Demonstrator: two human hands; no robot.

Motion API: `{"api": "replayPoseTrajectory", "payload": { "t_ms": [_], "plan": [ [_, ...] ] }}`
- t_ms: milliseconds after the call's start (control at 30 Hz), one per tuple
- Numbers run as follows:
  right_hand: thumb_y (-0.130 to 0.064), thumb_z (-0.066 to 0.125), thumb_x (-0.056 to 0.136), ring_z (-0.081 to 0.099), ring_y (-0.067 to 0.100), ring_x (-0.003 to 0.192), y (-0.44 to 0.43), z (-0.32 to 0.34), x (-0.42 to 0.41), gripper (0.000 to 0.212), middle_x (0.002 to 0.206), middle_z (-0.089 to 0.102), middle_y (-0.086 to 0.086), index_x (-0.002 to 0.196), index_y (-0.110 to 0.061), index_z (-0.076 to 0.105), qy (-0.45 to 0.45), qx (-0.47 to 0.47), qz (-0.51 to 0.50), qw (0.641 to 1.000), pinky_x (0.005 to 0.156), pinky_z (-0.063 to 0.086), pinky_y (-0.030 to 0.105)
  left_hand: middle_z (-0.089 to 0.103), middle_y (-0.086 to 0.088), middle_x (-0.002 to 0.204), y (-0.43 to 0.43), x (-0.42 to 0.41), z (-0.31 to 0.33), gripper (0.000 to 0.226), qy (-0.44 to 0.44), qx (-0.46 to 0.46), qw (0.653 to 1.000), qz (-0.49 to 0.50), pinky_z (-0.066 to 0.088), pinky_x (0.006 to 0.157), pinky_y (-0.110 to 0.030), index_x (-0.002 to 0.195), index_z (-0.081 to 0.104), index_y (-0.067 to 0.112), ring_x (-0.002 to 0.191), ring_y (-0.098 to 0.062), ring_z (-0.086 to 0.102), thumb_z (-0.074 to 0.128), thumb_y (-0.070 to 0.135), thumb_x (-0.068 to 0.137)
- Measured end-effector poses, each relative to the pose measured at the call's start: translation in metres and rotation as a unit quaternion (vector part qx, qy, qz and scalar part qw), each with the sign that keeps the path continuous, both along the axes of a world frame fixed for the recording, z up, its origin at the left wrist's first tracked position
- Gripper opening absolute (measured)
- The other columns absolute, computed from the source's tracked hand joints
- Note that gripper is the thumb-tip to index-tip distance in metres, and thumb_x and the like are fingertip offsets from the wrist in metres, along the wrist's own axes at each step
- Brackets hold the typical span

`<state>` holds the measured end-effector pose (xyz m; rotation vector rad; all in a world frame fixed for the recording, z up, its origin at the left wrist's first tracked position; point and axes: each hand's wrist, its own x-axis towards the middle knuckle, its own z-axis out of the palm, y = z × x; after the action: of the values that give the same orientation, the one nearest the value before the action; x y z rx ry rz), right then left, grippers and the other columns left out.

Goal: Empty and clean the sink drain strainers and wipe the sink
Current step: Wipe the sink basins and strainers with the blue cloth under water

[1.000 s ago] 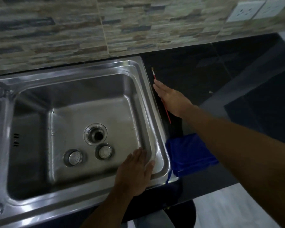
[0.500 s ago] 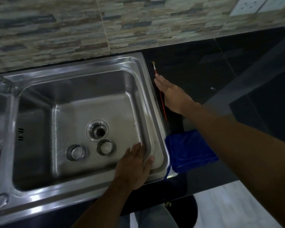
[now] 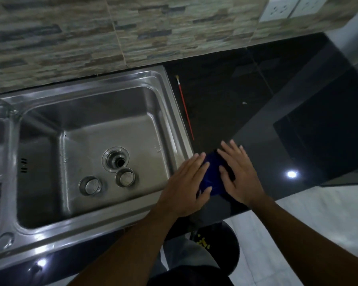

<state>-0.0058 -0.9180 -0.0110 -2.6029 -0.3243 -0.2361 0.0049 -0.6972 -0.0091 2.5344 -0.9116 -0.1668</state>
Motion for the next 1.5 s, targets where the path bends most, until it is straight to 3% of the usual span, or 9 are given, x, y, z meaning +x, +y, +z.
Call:
{"api": "replayPoseTrajectory", "payload": {
  "t_ms": [167,267,433,667,800,933,1133,1367,1500],
  "plan": [
    [-0.068,0.05,0.092,0.001,0.016,0.157,-0.024,-0.003,-0.013,0.092,0.169,0.006,-0.001,0.16,-0.018,0.015,0.103,-0.14,0.097,0.98,0.126,-0.009,0.032,0.009,-0.009,0.167,-0.015,0.002,-0.002,0.091,0.038,0.109,0.993,-0.026,0.003,0.127,-0.037,0.158,0.016,0.006,0.155,-0.021,0.003,0.028,0.071,0.095],
    [-0.073,0.041,0.094,-0.001,0.016,0.156,-0.025,-0.007,-0.01,0.089,0.169,0.004,-0.003,0.161,-0.021,0.013,0.109,-0.174,0.091,0.974,0.126,-0.009,0.031,0.005,-0.013,0.167,-0.022,0.009,-0.002,0.093,0.032,0.165,0.985,-0.043,0.0,0.127,-0.038,0.158,0.008,0.003,0.155,-0.024,0.0,0.021,0.071,0.095],
    [-0.057,0.035,0.101,0.012,0.018,0.155,-0.019,-0.013,-0.01,0.067,0.166,0.021,0.0,0.157,-0.021,0.028,0.083,-0.184,0.044,0.978,0.127,0.001,0.032,0.008,-0.019,0.166,-0.027,0.029,0.004,0.065,-0.004,0.219,0.971,-0.092,0.009,0.127,-0.04,0.156,0.01,0.0,0.154,-0.03,0.006,0.033,0.036,0.107],
    [-0.063,0.054,0.09,0.037,0.023,0.145,0.003,-0.001,0.002,0.074,0.16,0.038,0.003,0.15,-0.02,0.043,0.046,-0.175,0.006,0.984,0.116,0.032,0.043,0.028,-0.004,0.163,-0.009,0.048,0.011,0.05,0.125,0.05,0.989,-0.055,0.023,0.123,-0.032,0.153,0.034,0.013,0.152,-0.015,0.022,0.041,0.026,0.106],
    [-0.015,0.07,0.082,0.043,0.029,0.143,0.023,0.005,0.016,0.058,0.148,0.054,0.007,0.139,-0.009,0.057,0.024,-0.118,0.06,0.991,0.117,0.035,0.052,0.035,0.001,0.16,0.009,0.044,0.016,0.046,0.178,-0.066,0.981,0.028,0.023,0.121,-0.027,0.148,0.044,0.018,0.148,-0.011,0.029,0.048,0.025,0.103],
    [0.013,0.067,0.068,0.046,0.031,0.141,0.045,0.013,0.017,0.071,0.145,0.055,0.011,0.137,-0.004,0.057,0.069,-0.014,0.026,0.997,0.119,0.033,0.046,0.025,0.005,0.164,0.064,0.028,0.017,0.062,0.186,-0.113,0.966,0.137,0.02,0.122,-0.029,0.155,0.032,0.02,0.151,-0.008,0.02,0.046,0.044,0.1],
    [0.018,0.064,0.066,0.062,0.028,0.122,0.126,0.034,0.028,0.078,0.143,0.056,0.01,0.139,-0.008,0.054,0.059,0.063,0.085,0.993,0.102,0.052,0.041,0.032,-0.004,0.161,0.186,-0.004,0.015,0.054,0.131,-0.114,0.936,0.306,0.016,0.122,-0.027,0.153,0.036,0.014,0.15,-0.013,0.025,0.034,0.037,0.105],
    [0.011,0.051,0.07,0.058,0.017,0.121,0.275,0.039,0.038,0.072,0.136,0.058,0.003,0.138,-0.01,0.054,0.085,0.156,0.139,0.974,0.108,0.039,0.015,0.031,-0.018,0.16,0.326,-0.037,0.026,0.048,0.054,-0.054,0.884,0.46,0.018,0.124,-0.048,0.151,0.036,0.0,0.152,-0.03,0.023,0.035,0.02,0.107],
    [0.002,0.046,0.069,0.057,0.022,0.121,0.369,0.04,0.042,0.069,0.135,0.06,0.007,0.137,-0.008,0.055,0.128,0.167,0.18,0.961,0.109,0.039,0.021,0.025,-0.02,0.161,0.403,-0.07,0.021,0.062,0.086,0.038,0.881,0.463,0.01,0.125,-0.047,0.152,0.033,-0.002,0.153,-0.032,0.017,0.021,0.032,0.101]
  ]
}}
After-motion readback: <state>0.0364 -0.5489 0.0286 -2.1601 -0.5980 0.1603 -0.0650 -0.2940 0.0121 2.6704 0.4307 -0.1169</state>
